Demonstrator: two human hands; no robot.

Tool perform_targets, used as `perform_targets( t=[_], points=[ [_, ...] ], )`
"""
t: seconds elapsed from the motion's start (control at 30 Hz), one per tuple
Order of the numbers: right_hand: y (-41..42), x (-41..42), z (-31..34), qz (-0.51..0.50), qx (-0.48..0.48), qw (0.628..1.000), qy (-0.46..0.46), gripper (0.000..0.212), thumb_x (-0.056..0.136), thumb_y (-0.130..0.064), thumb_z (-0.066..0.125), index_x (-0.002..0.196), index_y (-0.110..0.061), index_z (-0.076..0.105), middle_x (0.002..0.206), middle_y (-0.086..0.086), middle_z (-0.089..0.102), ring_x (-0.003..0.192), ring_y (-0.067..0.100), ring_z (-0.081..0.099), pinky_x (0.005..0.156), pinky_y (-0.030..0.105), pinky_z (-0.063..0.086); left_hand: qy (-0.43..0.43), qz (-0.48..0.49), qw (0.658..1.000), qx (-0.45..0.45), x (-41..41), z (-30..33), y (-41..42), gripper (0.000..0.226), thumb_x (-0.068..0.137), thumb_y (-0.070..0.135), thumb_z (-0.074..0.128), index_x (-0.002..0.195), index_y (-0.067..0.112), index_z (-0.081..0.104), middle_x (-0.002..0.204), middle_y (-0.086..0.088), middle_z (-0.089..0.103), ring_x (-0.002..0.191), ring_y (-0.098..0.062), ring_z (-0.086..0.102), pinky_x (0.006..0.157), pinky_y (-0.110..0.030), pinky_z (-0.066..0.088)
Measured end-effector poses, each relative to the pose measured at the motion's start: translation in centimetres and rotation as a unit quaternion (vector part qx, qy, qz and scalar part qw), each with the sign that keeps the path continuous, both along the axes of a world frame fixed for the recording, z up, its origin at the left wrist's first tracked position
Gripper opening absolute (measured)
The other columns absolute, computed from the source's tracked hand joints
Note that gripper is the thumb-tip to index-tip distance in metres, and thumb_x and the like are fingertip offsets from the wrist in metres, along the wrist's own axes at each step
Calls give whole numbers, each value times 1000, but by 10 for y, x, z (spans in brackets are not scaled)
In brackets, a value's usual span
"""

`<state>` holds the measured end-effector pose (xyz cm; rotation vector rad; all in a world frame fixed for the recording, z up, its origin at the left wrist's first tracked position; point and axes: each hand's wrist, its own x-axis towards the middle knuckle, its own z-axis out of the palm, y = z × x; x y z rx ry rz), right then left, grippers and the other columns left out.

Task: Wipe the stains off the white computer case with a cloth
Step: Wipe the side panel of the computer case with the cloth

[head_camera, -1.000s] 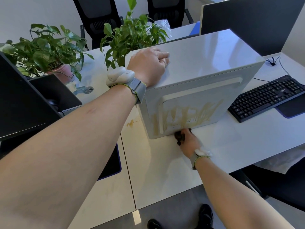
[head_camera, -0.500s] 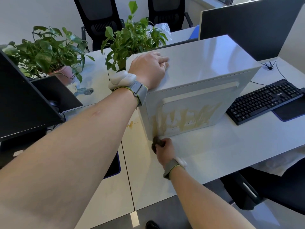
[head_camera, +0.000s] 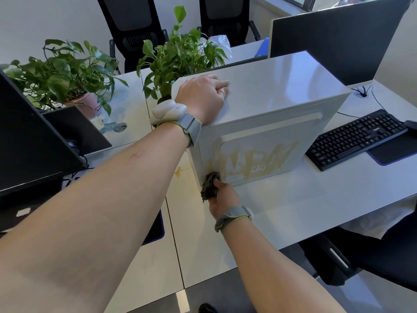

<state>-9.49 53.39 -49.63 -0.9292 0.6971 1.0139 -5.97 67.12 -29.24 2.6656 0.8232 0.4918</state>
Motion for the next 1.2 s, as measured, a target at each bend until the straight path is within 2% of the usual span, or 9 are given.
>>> perform_targets(
  t=[0.13, 0.27, 0.4, 0.6, 0.73, 0.93, 1.03, 1.1, 1.2],
  points=[
    [-4, 0, 24, 52, 26, 996, -61, 41, 91, -4, 65, 131, 4, 57, 114, 11, 69, 78, 19, 64, 75, 30, 54, 12, 0, 1000, 2, 1, -2, 2, 34, 104, 39, 45, 130, 39, 68, 143, 16, 57, 135, -17, 48, 114, -35, 33],
    [-6, 1, 51, 51, 33, 994, -89, 18, 88, -1, 73, 105, 2, 69, 94, 12, 75, 91, 28, 73, 91, 44, 59, 16, -1, 1000, -4, 3, -4, 2, 36, 103, 40, 43, 130, 40, 67, 143, 17, 57, 135, -16, 48, 116, -40, 31],
    [-15, 2, 89, 49, 80, 986, -138, 7, 93, 5, 66, 100, 6, 67, 77, 13, 75, 64, 25, 73, 60, 36, 60, 28, 9, 1000, -2, 3, -6, 2, 37, 104, 41, 43, 135, 41, 63, 151, 15, 50, 140, -16, 43, 120, -40, 25],
    [-23, 6, 120, 56, 132, 967, -212, 27, 93, -2, 63, 115, 13, 67, 107, 25, 73, 91, 37, 73, 68, 39, 57, 29, 11, 999, -11, 5, -8, 7, 37, 104, 41, 44, 135, 43, 63, 155, 10, 48, 143, -17, 41, 122, -42, 23],
    [-35, 11, 132, 81, 138, 957, -240, 10, 79, -8, 49, 72, -5, 55, 74, 11, 55, 72, 31, 54, 65, 35, 42, 28, 4, 1000, -7, 5, -10, 8, 36, 104, 42, 45, 135, 42, 63, 154, 9, 49, 142, -18, 43, 120, -41, 26],
    [-61, 37, 154, 97, 185, 951, -228, 28, 92, -24, 45, 73, -11, 61, 74, 13, 61, 67, 31, 60, 68, 38, 45, 21, 3, 1000, 0, 6, -11, 9, 35, 104, 41, 45, 133, 41, 65, 152, 9, 51, 141, -18, 44, 117, -38, 26],
    [-61, 56, 164, 115, 112, 937, -309, 22, 82, -25, 65, 86, -3, 65, 77, 15, 63, 66, 30, 58, 57, 36, 37, 17, 7, 1000, -5, 6, -11, 9, 35, 103, 42, 45, 132, 42, 65, 152, 10, 51, 140, -16, 44, 116, -37, 26],
    [-61, 78, 169, 99, 4, 920, -379, 53, 66, -23, 78, 108, 2, 57, 86, 18, 63, 67, 29, 59, 49, 32, 40, 17, 10, 1000, -4, 7, -10, 9, 35, 103, 43, 46, 132, 42, 66, 151, 10, 52, 140, -15, 45, 116, -36, 27],
    [-60, 94, 173, 39, -118, 866, -484, 51, 68, -25, 85, 106, -17, 53, 100, 12, 66, 77, 29, 66, 54, 36, 55, 17, 12, 1000, 2, 6, -7, 6, 34, 104, 42, 46, 132, 42, 66, 149, 11, 54, 138, -17, 46, 114, -35, 28]
  ],
)
